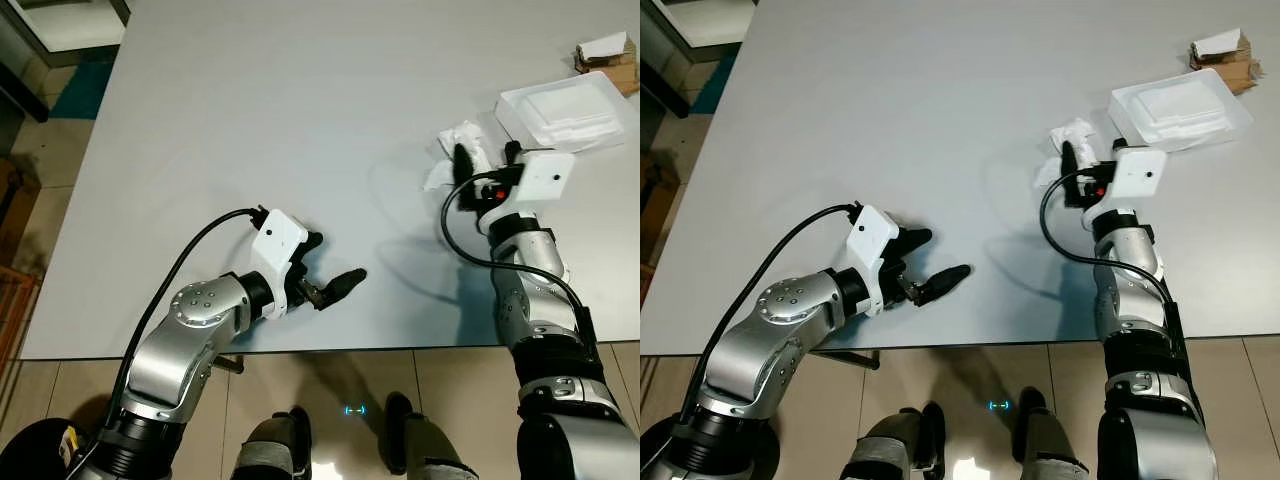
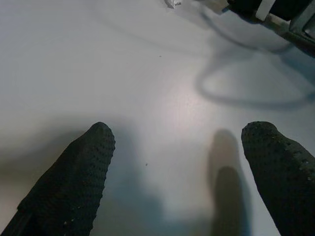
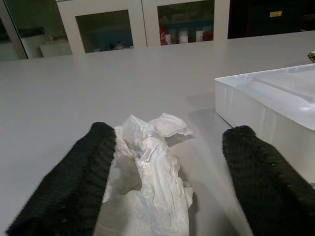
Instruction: Picking trash to rubbish bin
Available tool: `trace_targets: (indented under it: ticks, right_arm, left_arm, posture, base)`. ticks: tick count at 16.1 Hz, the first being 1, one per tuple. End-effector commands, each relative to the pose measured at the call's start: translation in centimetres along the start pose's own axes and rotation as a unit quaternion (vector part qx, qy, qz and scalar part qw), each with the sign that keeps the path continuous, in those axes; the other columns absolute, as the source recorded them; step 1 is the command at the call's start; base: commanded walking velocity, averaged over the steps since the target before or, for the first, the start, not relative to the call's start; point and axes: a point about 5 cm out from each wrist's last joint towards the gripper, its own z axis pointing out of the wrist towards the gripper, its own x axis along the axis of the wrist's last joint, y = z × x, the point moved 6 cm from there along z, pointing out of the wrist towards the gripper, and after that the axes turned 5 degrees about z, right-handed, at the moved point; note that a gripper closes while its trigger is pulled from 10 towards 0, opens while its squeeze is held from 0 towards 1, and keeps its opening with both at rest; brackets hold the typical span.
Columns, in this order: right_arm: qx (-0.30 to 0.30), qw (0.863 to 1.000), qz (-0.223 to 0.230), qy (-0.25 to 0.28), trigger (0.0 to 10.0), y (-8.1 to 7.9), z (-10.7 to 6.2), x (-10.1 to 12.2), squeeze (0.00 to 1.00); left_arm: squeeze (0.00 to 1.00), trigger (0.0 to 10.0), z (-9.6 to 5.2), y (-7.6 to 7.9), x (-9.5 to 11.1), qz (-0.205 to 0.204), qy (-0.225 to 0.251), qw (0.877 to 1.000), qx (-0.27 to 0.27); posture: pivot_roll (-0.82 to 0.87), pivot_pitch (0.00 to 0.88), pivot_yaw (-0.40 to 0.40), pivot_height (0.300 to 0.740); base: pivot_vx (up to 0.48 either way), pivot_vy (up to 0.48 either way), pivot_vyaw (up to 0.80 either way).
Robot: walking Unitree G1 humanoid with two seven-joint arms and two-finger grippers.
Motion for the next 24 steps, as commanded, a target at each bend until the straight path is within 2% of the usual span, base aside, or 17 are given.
trace_targets:
  ticks: [1,4,6,8,10,14,19,21,24]
  right_arm:
    - [-0.016,0.995,0.03,-0.093,0.0,0.3,-2.4,-5.5,0.0]
    - [0.008,0.992,0.045,-0.115,0.0,-0.4,-2.9,-6.9,0.0]
    - [0.018,0.989,0.056,-0.139,0.0,-0.3,-3.4,-7.8,0.0]
    - [0.026,0.985,0.044,-0.165,0.0,-0.1,-3.9,-8.6,0.0]
    - [0.04,0.976,0.009,-0.214,0.0,0.4,-4.6,-10.0,0.0]
    - [0.034,0.969,-0.018,-0.243,0.0,1.8,-5.3,-10.4,0.0]
    - [0.033,0.968,-0.026,-0.247,0.0,2.1,-5.7,-10.5,0.0]
    - [0.006,0.973,-0.054,-0.222,0.0,2.8,-5.3,-9.7,0.0]
    - [0.008,0.978,-0.081,-0.191,0.0,2.1,-4.9,-8.5,0.0]
  left_arm:
    - [0.0,10.0,-0.2,0.5,-0.7,-0.006,-0.014,1.0,-0.012]
    - [0.0,10.0,-0.2,0.6,-0.8,-0.005,-0.016,1.0,-0.014]
    - [0.0,10.0,-0.3,0.8,-0.9,-0.005,-0.018,1.0,-0.017]
    - [0.0,10.0,-0.2,0.9,-1.0,-0.005,-0.02,1.0,-0.018]
    - [0.0,10.0,-0.2,1.0,-1.1,-0.005,-0.022,1.0,-0.018]
    - [0.0,10.0,-0.1,1.1,-1.3,-0.004,-0.026,0.999,-0.02]
    - [0.0,10.0,0.0,1.1,-1.3,-0.003,-0.028,0.999,-0.021]
    - [0.0,10.0,0.2,0.9,-1.3,-0.001,-0.028,0.999,-0.02]
    - [0.0,10.0,0.7,0.8,-1.0,0.001,-0.024,1.0,-0.015]
  posture:
    - [0.36,0.345,0.157,0.74]
    - [0.36,0.344,0.153,0.74]
    - [0.35,0.34,0.146,0.74]
    - [0.35,0.338,0.144,0.74]
    - [0.35,0.333,0.141,0.74]
    - [0.34,0.331,0.138,0.74]
    - [0.34,0.325,0.138,0.74]
    - [0.34,0.313,0.14,0.74]
    - [0.32,0.305,0.14,0.74]
  base:
    - [0.0,0.0,0.0]
    - [0.0,0.0,0.0]
    - [0.0,0.0,0.0]
    - [0.0,0.0,0.0]
    - [0.0,0.0,0.0]
    - [0.0,0.0,0.0]
    - [0.0,0.0,0.0]
    - [0.0,0.0,0.0]
    - [0.0,0.0,0.0]
